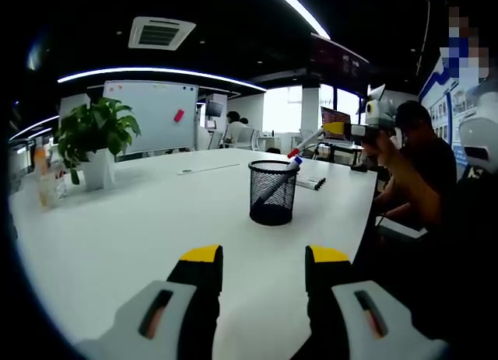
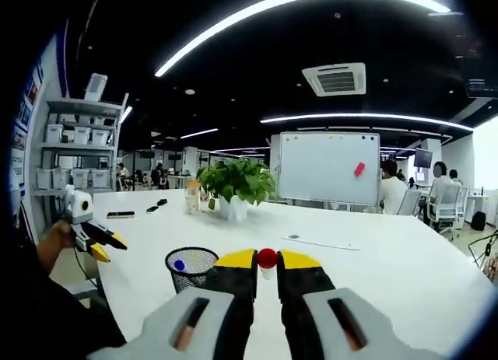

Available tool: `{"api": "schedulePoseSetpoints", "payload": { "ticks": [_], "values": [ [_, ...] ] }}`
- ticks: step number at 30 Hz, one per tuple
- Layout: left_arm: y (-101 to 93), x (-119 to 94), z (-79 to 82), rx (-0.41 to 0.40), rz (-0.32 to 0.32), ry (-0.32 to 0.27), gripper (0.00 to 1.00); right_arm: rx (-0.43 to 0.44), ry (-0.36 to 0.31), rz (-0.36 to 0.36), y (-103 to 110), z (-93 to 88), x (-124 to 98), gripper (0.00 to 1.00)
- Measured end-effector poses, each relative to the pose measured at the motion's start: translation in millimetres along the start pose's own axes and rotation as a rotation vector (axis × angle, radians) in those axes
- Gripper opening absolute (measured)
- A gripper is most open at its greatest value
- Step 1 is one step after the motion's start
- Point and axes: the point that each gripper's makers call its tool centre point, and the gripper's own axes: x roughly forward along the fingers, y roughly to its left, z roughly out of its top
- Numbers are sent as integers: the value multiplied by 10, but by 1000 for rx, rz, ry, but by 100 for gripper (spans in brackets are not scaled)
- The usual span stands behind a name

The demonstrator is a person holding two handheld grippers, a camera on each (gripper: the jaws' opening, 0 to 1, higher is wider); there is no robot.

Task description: Pick up the whiteboard markers from the pen holder and place them facing the whiteboard neatly

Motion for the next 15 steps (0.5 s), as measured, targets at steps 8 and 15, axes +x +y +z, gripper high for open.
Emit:
{"api": "schedulePoseSetpoints", "payload": {
  "ticks": [8,15],
  "values": [
    [-25,17,4,1,-4,2,44,-9,0,-11,-92,89,-33,13],
    [-34,9,20,8,-3,8,44,-31,16,16,-170,149,-35,13]
  ]
}}
